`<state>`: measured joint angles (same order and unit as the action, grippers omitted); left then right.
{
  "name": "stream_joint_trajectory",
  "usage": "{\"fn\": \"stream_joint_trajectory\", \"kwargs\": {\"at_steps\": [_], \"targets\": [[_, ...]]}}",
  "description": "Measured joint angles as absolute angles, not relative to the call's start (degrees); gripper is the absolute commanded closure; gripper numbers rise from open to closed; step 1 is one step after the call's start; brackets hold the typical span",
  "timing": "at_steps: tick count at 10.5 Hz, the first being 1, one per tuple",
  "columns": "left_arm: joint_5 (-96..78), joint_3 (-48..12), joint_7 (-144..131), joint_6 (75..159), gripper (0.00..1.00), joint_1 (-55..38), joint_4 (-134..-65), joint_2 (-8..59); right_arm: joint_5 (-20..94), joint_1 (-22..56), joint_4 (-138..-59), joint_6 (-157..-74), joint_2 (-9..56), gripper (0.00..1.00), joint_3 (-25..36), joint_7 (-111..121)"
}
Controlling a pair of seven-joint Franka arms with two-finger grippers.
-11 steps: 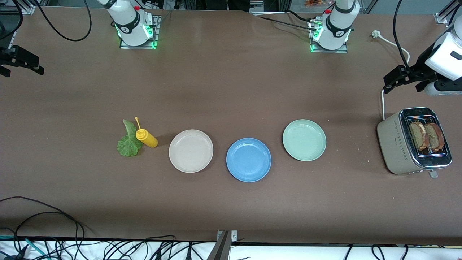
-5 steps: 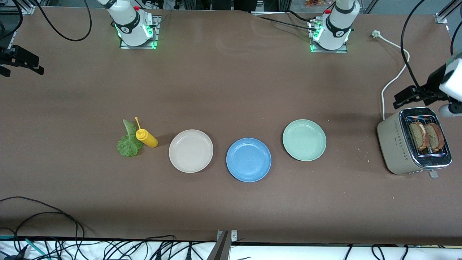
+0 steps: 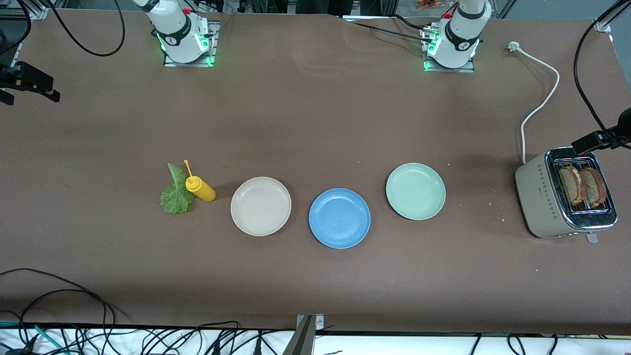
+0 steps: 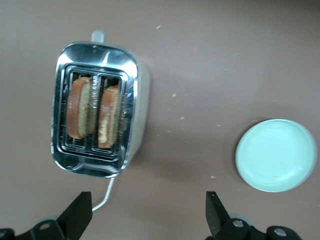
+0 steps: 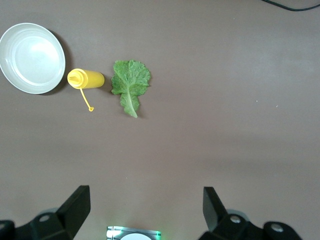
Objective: Make sandwich in blue plate with both arms
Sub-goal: 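Move the left gripper down over the toaster slot with bread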
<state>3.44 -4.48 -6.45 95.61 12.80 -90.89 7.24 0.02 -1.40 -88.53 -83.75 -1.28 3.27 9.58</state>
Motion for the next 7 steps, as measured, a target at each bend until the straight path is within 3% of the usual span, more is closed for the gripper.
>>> {"fn": "stream_joint_trajectory", "kwargs": {"at_steps": [4,7], "targets": [[6.3,-4.5,-6.3,100.4,0.00,14.8,-90.8,17.5,0.1,-1.4,-88.5,-83.7,-1.3,0.00,3.3,9.6],[8.9,-4.4,-6.2,102.8,0.00,16.6,-90.6,21.3,0.1,-1.4,-88.5,-83.7,-1.3,0.00,3.2,9.6]]}}
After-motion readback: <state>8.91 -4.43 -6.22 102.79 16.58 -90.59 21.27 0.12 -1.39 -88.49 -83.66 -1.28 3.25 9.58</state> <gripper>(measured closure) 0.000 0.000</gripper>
